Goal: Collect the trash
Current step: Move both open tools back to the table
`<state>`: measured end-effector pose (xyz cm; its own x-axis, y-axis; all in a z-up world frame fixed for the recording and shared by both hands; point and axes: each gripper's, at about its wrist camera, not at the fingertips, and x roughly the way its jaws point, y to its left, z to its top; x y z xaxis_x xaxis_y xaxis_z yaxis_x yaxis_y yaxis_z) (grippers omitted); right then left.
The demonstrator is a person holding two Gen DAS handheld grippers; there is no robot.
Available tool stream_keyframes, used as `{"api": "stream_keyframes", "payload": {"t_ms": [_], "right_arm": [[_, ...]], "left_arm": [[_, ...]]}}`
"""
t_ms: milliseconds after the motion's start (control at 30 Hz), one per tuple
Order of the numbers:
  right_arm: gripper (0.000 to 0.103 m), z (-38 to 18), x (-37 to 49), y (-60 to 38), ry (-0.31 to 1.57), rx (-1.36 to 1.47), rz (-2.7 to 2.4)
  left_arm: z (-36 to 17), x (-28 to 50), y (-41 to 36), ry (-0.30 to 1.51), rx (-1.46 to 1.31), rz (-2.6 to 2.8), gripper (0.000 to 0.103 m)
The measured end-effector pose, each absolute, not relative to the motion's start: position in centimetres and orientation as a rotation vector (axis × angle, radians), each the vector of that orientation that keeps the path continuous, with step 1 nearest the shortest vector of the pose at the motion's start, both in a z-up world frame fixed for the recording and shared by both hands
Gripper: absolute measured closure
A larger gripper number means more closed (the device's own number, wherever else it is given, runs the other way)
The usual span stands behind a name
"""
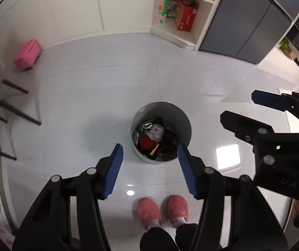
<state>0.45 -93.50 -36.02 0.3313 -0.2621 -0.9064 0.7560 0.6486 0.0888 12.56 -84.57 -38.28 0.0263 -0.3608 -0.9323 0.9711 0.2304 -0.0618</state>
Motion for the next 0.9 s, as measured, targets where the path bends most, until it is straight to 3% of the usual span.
{"api": "stream_keyframes", "payload": {"t_ms": [500,900], "right_arm": [[0.034,-17.3,9.6,-80.0,0.928,0.221,-0.250],[0.034,-10.7,17.1,-59.4,0.830,-0.062,0.230]], "left_arm": [[-20.7,16.2,-64.9,0.987,0.444,-0.648,0.048],[-13.1,16.8,-40.7,0.898,0.128,-0.083,0.048]]}}
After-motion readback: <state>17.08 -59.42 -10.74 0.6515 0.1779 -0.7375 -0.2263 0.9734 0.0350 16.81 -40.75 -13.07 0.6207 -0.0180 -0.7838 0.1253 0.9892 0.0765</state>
